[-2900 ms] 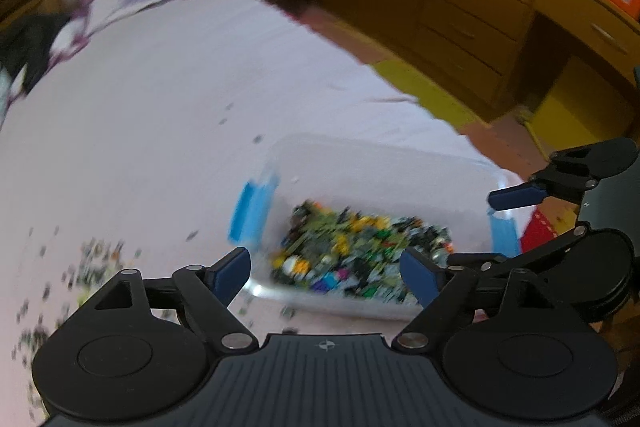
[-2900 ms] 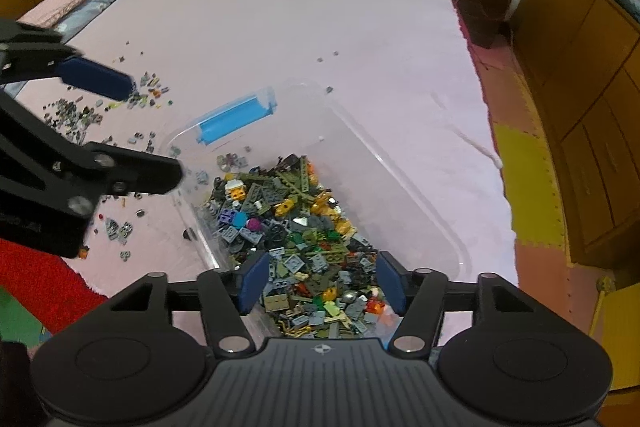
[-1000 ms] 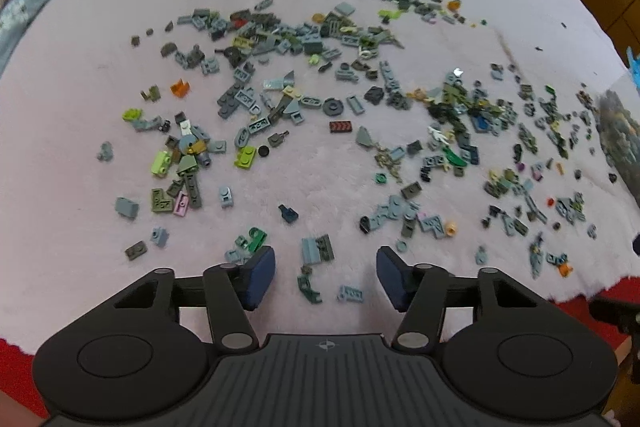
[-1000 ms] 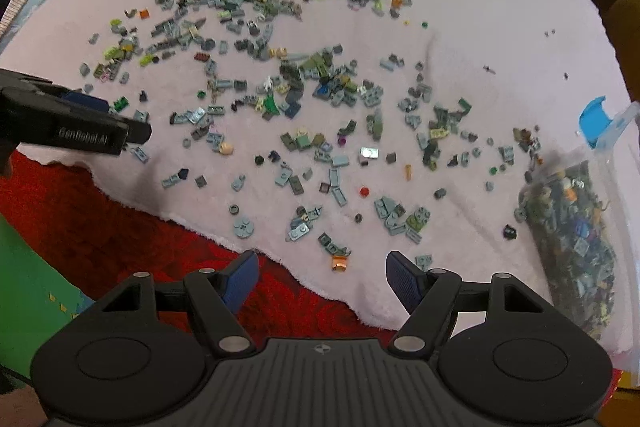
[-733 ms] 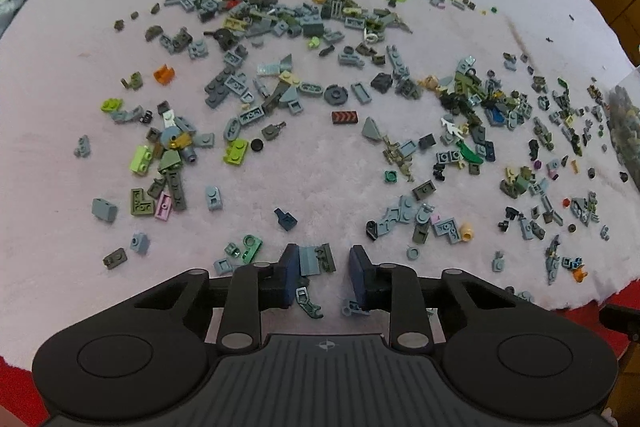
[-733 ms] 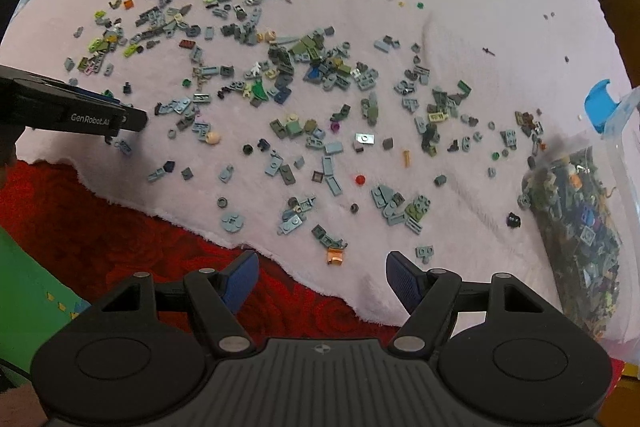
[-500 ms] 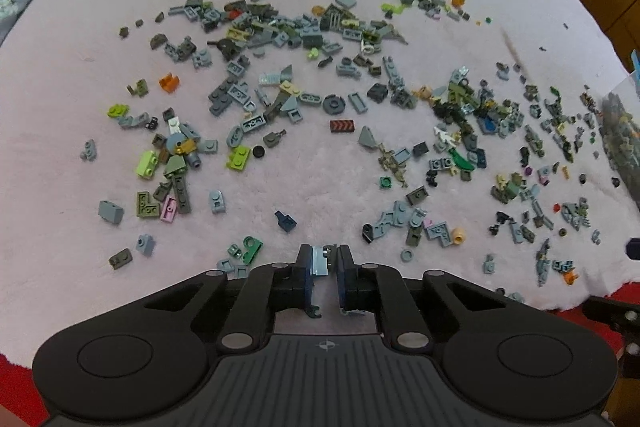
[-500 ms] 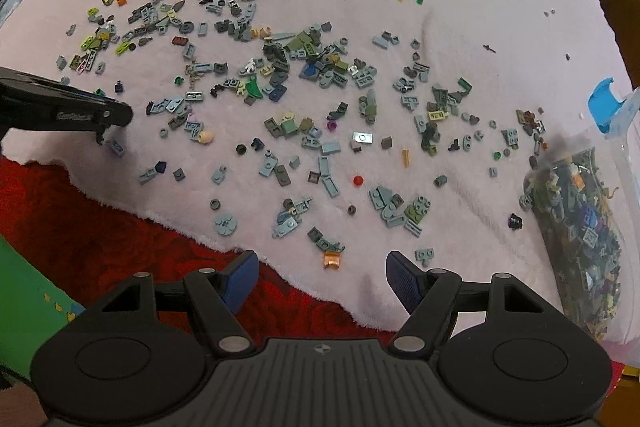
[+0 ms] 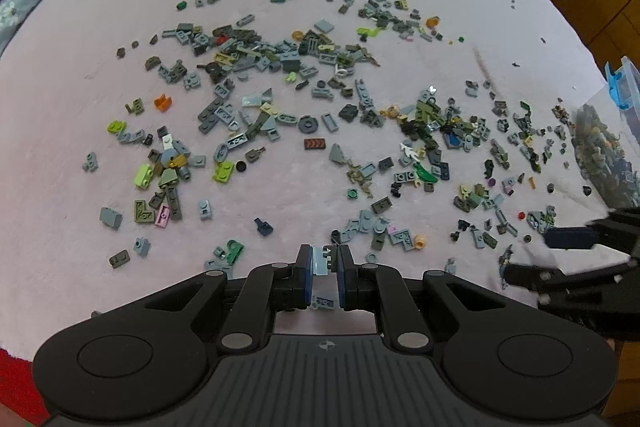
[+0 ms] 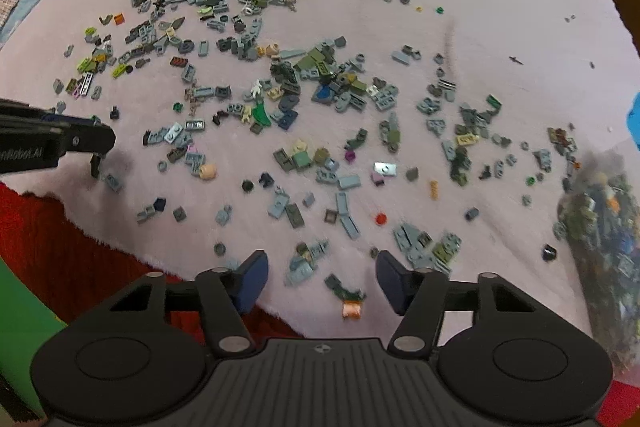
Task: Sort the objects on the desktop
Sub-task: 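Close the left tool on a grey plate while the right tool grasps a grey brick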
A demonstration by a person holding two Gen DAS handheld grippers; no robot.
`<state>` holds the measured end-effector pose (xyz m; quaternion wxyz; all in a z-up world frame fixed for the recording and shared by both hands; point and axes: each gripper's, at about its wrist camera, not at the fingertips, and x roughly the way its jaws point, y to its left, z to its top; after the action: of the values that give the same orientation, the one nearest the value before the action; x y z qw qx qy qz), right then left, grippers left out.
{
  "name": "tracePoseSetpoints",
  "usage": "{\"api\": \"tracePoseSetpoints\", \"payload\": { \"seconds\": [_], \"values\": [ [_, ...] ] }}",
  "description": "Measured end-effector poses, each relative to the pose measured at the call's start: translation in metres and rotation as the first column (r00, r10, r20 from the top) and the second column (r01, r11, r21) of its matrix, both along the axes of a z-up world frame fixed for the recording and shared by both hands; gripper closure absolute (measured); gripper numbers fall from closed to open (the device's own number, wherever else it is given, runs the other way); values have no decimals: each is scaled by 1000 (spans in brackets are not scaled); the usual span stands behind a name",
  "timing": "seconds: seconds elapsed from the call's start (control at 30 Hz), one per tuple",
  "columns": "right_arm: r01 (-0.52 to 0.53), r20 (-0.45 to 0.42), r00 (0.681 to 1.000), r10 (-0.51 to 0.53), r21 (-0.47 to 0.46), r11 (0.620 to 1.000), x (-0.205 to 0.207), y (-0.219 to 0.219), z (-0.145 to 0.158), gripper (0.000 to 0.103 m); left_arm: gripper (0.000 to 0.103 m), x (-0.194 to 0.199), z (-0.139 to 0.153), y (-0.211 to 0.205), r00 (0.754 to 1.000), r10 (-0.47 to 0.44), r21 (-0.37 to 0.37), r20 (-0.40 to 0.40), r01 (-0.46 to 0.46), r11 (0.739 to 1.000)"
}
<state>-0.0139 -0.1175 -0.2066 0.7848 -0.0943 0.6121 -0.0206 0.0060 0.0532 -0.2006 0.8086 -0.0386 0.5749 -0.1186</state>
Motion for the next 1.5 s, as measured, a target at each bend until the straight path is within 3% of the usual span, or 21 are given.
{"api": "tracePoseSetpoints", "payload": {
  "seconds": [0.17, 0.3, 0.43, 0.57, 0.87, 0.97, 1.1, 1.23, 1.27, 1.5],
  "values": [
    [-80, 0, 997, 80, 25, 996, 10, 4, -6, 79, 89, -2, -1, -2, 1000, -5, -1, -2, 5, 1000],
    [-169, -16, 986, 169, -16, 986, 15, 13, -17, 83, 89, -3, -1, 0, 1000, 1, -3, -6, -1, 1000],
    [-189, -32, 981, 189, -6, 982, 21, 16, -25, 83, 89, -4, 0, 1, 1000, 4, -5, -7, -4, 1000],
    [-216, -47, 975, 215, -9, 976, 23, 18, -33, 95, 89, -4, 3, 2, 1000, 7, -8, 0, -7, 1000],
    [-197, -7, 980, 197, 9, 980, 16, 21, -15, 95, 89, -6, 0, -3, 1000, -17, -2, -1, 17, 1000],
    [-170, -3, 985, 170, 33, 985, 14, 20, -11, 95, 79, -8, -5, -6, 999, -41, 10, -13, 41, 999],
    [-148, -6, 989, 148, 45, 988, 10, 22, -12, 95, 77, -4, -20, -11, 996, -84, 28, -29, 85, 996],
    [-137, -9, 990, 138, 52, 989, 6, 24, -13, 95, 79, 4, -37, -10, 997, -58, 16, -54, 59, 998],
    [-135, -11, 991, 136, 52, 989, 5, 25, -13, 95, 85, 6, -38, -9, 997, -50, 11, -56, 50, 999],
    [-103, 4, 995, 103, 59, 993, 3, 24, 0, 95, 84, -1, -10, -6, 999, -53, -12, -9, 53, 999]
  ]
}}
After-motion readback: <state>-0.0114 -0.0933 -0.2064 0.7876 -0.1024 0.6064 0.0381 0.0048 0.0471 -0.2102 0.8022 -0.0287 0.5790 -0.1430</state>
